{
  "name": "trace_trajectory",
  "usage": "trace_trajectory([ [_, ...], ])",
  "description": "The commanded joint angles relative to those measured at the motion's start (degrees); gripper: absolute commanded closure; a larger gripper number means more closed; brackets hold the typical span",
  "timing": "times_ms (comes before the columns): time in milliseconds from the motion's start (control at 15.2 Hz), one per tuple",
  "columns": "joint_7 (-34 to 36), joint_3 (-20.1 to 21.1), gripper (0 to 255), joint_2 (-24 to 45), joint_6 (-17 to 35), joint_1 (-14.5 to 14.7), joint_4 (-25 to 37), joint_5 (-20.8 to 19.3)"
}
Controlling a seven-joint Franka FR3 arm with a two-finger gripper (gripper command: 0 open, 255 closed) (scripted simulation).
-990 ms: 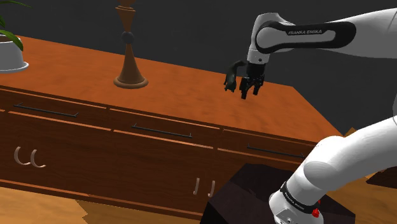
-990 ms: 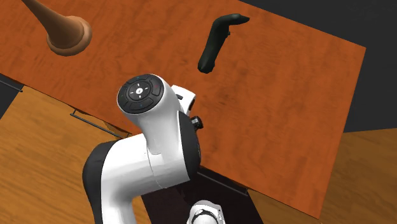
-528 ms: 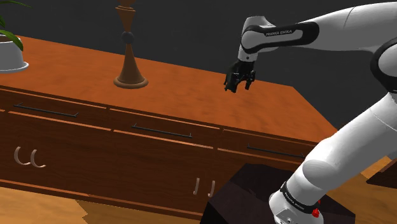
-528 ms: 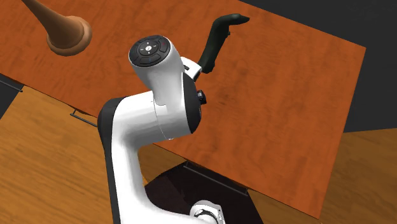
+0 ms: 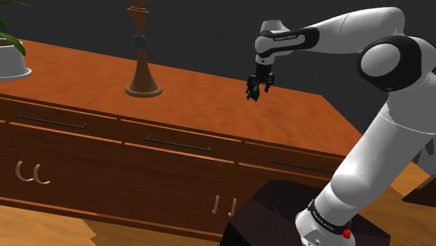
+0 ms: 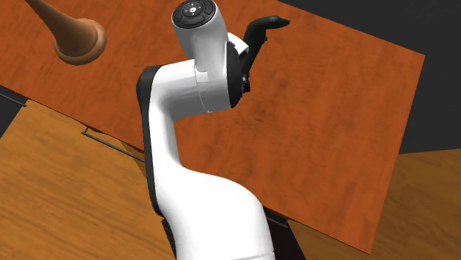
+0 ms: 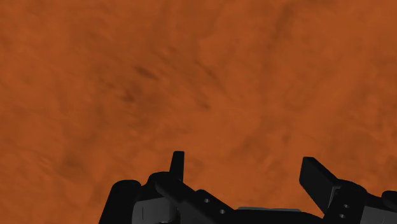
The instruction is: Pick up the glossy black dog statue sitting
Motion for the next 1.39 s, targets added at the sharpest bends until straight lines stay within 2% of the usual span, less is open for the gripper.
trace_trajectory([
  [0, 0.83, -0.71, 0, 3.49, 0.58, -0.73, 3.7, -0.03],
  [330, 2.44, -2.32, 0, 12.76, 0.06, -2.68, 15.19, 0.63],
  [924, 3.09, -2.27, 0, 13.54, 5.54, -2.7, 10.44, 0.57],
  [990, 3.1, -2.26, 255, 13.66, 5.47, -2.7, 10.63, 0.6],
  [1320, 3.12, -2.26, 255, 13.59, 5.55, -2.69, 10.47, 0.58],
])
